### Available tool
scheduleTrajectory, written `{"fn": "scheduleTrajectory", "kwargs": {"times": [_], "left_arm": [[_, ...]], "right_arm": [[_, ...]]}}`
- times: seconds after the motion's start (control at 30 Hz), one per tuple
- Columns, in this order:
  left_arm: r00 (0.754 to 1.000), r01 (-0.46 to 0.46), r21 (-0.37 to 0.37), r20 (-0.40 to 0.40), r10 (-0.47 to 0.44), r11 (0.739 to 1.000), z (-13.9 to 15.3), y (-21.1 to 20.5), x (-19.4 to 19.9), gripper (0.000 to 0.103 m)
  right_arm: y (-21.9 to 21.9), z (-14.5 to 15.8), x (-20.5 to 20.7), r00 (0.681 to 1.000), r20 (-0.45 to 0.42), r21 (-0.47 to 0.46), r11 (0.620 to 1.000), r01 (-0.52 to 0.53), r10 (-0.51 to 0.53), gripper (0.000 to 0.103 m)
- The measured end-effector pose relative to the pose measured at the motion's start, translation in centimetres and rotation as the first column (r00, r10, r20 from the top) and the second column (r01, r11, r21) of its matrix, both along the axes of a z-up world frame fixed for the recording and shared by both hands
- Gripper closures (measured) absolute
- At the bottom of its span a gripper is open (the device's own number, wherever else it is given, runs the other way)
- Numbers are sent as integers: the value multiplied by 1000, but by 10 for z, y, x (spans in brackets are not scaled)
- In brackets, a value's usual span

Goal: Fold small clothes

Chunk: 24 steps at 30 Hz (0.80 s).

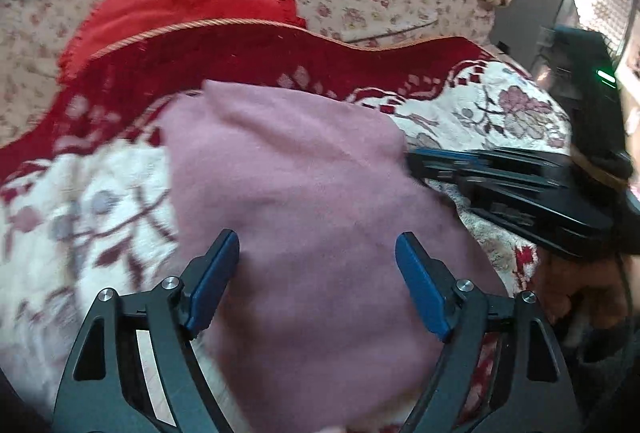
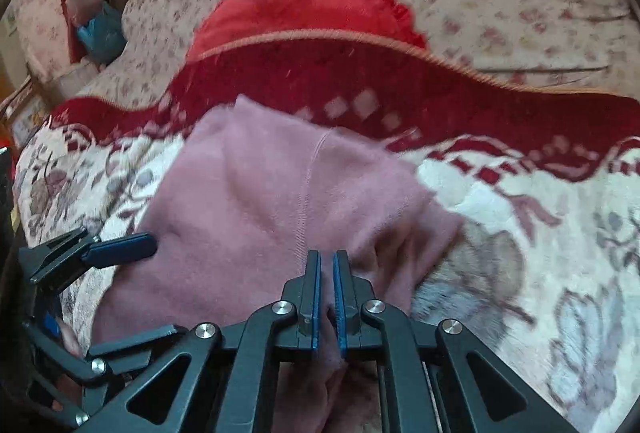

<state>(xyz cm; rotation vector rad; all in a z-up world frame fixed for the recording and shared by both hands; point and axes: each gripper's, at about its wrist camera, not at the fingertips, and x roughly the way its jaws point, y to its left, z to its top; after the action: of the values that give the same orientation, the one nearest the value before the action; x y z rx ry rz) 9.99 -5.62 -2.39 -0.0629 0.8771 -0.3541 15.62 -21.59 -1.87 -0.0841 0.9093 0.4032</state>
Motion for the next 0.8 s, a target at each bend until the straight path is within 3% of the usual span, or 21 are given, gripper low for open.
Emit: {"fn": "scheduleTrajectory", "kwargs": {"times": [0.17,0.27,0.37,0.4,0.43,0.47,0.53,0.63,0.8], "left_arm": [[996,-73,128,54,67,989,24,1,-41,22],[995,-79,138,67,70,987,28,1,-60,22],[994,-79,164,85,66,983,31,-3,-74,21],[994,-77,172,87,63,982,31,-3,-77,19],[994,-78,179,88,63,981,31,-6,-79,17],[994,-80,180,90,64,980,31,-7,-81,16],[995,-82,164,66,72,983,28,-7,-81,4],[993,-114,173,40,108,978,24,-6,-80,1],[996,-91,168,9,91,982,20,-7,-80,1]], "right_arm": [[-8,27,-73,989,129,-91,992,88,-76,96],[-8,23,-123,979,169,-133,982,137,-114,95],[-2,19,-155,979,172,-110,985,132,-112,94],[0,19,-163,978,180,-104,986,129,-109,92],[3,18,-173,974,198,-107,986,131,-108,84],[5,18,-179,972,211,-106,986,130,-106,71],[6,16,-185,971,213,-95,987,128,-105,59],[5,15,-185,971,211,-94,986,139,-116,59],[-1,15,-180,967,201,-57,984,171,-157,59]]}}
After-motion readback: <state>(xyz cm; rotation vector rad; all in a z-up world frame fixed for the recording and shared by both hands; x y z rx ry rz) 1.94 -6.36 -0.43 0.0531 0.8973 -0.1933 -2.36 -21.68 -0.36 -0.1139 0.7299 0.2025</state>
